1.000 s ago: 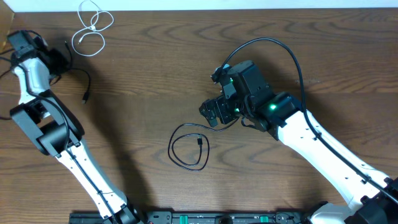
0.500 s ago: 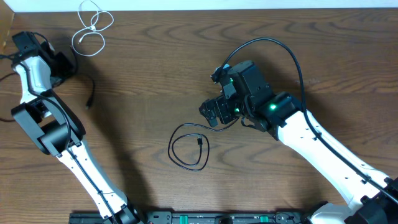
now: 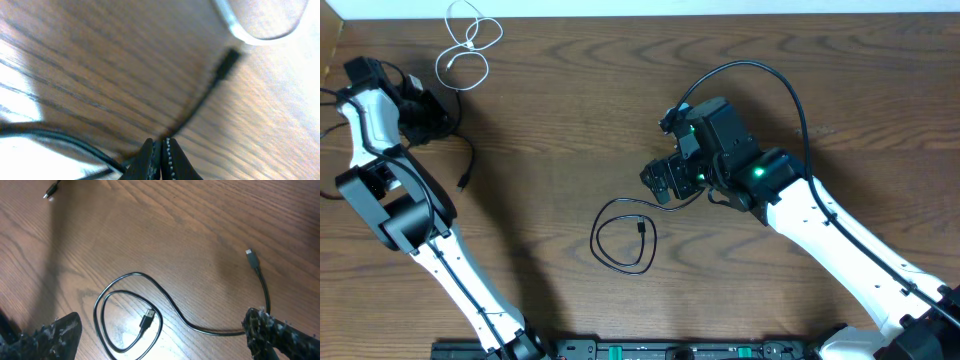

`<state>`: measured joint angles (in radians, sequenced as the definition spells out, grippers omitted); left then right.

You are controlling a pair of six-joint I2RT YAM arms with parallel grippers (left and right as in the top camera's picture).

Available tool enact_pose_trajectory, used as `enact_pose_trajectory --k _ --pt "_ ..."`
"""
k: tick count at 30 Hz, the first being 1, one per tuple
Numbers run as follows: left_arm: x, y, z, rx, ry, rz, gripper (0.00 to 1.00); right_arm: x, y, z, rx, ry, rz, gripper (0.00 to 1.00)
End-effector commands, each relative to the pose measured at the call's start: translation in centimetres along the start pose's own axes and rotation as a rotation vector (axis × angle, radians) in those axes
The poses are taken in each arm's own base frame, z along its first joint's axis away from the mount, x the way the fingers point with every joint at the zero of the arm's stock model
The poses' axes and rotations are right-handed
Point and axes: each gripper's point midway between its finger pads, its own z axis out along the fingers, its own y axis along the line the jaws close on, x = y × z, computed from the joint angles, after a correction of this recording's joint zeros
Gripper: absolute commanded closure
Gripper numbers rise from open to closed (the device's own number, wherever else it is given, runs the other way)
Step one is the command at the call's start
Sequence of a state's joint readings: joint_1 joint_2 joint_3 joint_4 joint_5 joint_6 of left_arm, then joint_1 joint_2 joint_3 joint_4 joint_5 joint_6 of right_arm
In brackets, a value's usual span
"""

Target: Untangle cables

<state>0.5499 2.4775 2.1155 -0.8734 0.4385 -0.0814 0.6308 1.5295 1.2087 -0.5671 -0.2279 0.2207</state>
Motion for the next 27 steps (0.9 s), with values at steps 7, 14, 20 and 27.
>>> enact_pose_trajectory --k 7,14,20,27 --pt "-5.6 3.2 -13.0 -0.183 -0.344 -0.235 0.93 0.7 0.3 0.3 -0.005 0.021 0.005 0.01" --pt "-3.3 13.3 -16.6 -0.376 -0.386 -0.629 0.93 1.2 0.2 0.6 -0.004 0.027 0.006 0.01" --pt "-0.4 19.0 -16.6 -0.43 -0.345 -0.759 0.55 0.7 0.3 0.6 -0.008 0.01 0.002 0.01" --pt "1.7 22.7 -15.9 -0.451 -0.327 -0.83 0.27 0.2 0.4 0.6 -0.013 -0.012 -0.002 0.01"
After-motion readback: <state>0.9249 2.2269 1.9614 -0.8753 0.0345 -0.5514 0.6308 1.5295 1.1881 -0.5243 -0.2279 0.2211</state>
